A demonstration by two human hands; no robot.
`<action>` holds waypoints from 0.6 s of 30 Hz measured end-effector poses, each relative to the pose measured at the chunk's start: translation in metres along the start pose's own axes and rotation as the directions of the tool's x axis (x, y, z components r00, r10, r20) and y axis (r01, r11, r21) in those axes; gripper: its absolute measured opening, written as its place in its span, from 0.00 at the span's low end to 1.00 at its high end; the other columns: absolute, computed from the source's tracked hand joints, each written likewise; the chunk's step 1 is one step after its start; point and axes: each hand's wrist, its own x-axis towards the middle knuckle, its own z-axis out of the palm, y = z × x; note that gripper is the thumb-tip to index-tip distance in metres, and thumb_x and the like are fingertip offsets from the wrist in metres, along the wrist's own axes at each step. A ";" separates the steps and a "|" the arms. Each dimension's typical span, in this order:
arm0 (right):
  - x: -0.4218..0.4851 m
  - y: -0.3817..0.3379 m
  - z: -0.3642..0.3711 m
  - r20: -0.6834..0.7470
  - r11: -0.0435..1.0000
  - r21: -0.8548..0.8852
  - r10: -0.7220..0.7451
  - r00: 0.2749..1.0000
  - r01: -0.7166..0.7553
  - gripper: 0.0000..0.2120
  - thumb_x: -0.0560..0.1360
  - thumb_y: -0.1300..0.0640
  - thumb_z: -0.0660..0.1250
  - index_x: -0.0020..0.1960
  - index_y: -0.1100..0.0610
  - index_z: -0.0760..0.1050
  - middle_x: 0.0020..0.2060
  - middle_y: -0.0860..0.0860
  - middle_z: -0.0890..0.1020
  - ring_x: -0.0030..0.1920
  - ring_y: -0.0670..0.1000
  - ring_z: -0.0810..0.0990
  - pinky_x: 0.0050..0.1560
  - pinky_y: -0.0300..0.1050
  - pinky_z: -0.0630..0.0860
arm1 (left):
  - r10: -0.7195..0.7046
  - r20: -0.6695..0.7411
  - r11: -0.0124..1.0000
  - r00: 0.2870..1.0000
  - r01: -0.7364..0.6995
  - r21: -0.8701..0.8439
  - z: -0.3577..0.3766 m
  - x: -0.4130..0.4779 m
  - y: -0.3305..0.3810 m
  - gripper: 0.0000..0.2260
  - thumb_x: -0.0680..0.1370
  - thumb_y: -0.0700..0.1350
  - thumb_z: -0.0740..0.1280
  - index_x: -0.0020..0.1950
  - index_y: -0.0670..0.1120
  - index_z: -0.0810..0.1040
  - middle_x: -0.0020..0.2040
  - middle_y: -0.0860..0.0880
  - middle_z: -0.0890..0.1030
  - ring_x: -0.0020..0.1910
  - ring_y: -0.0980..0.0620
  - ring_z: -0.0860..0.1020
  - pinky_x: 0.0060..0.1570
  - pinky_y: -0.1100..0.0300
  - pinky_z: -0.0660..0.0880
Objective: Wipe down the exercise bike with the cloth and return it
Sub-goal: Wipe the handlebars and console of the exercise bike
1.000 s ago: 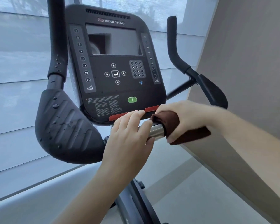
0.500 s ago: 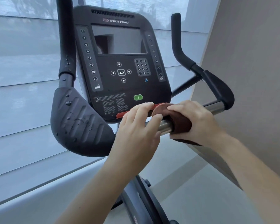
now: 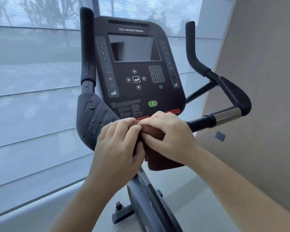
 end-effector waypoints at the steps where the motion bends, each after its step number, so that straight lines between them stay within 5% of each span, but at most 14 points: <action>1: 0.002 0.011 -0.007 0.025 0.999 0.007 0.042 0.999 -0.042 0.11 0.70 0.49 0.63 0.51 0.46 0.79 0.44 0.49 0.81 0.48 0.54 0.77 0.53 0.52 0.72 | 0.007 0.003 1.000 1.000 -0.007 0.015 -0.001 -0.001 -0.002 0.11 0.71 0.43 0.60 0.47 0.39 0.78 0.51 0.42 0.79 0.51 0.44 0.74 0.55 0.54 0.66; 5: -0.009 0.048 -0.034 -0.112 0.955 -0.012 0.294 0.949 -0.297 0.08 0.70 0.56 0.66 0.46 0.46 0.79 0.44 0.51 0.80 0.51 0.55 0.76 0.55 0.51 0.70 | 0.023 0.014 0.999 1.000 -0.024 0.030 -0.002 -0.004 -0.002 0.11 0.73 0.44 0.60 0.45 0.40 0.79 0.51 0.41 0.79 0.50 0.41 0.77 0.55 0.53 0.65; 8: -0.012 0.025 -0.011 -0.186 0.966 -0.077 0.228 0.956 -0.246 0.10 0.69 0.50 0.63 0.47 0.48 0.81 0.43 0.50 0.80 0.48 0.55 0.75 0.54 0.51 0.69 | 0.029 -0.003 0.999 1.000 -0.029 0.039 0.000 -0.005 -0.001 0.10 0.73 0.43 0.60 0.43 0.40 0.79 0.50 0.42 0.80 0.50 0.41 0.77 0.53 0.53 0.66; 12: -0.003 0.004 -0.003 -0.057 0.994 -0.073 0.071 0.996 -0.075 0.13 0.67 0.47 0.60 0.47 0.47 0.80 0.41 0.49 0.81 0.44 0.53 0.76 0.49 0.50 0.72 | 0.036 -0.019 0.997 0.999 -0.035 0.063 0.002 -0.005 0.000 0.09 0.72 0.42 0.61 0.44 0.39 0.79 0.49 0.42 0.80 0.49 0.42 0.78 0.51 0.53 0.67; 18: -0.003 0.036 -0.024 -0.073 0.947 -0.088 0.302 0.950 -0.308 0.10 0.70 0.51 0.62 0.47 0.45 0.80 0.45 0.50 0.80 0.52 0.55 0.74 0.55 0.51 0.70 | 0.073 0.000 0.993 0.997 -0.073 0.097 0.001 -0.006 -0.002 0.10 0.74 0.42 0.60 0.45 0.39 0.79 0.50 0.41 0.80 0.50 0.42 0.78 0.53 0.53 0.67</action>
